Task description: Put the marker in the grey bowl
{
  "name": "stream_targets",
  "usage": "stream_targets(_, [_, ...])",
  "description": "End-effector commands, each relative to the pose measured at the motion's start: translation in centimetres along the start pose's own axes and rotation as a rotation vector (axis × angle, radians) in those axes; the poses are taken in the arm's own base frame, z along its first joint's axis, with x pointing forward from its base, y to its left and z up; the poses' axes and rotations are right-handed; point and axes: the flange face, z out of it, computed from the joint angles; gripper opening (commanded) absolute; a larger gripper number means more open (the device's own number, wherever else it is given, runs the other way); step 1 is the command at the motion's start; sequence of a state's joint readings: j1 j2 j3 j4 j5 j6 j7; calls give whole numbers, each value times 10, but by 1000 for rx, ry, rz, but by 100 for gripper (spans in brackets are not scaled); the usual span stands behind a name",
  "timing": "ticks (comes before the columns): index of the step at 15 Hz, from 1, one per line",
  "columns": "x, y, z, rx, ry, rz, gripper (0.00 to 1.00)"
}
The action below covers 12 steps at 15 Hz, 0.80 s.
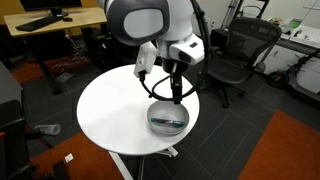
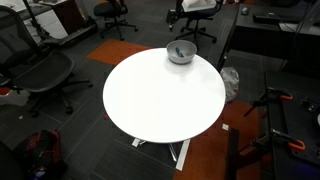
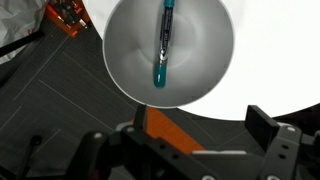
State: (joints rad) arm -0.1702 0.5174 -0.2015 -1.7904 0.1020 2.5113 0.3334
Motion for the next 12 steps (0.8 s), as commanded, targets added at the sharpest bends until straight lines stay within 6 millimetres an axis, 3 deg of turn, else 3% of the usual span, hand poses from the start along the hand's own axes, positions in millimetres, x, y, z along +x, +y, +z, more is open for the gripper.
stream_targets(1, [-33,7,-48,34,-26,-52,100])
stream_targets(7, [-81,15,-106,48,-39,-144,100])
stream_targets(12, [-108,17,-134,42,-40,-193,100])
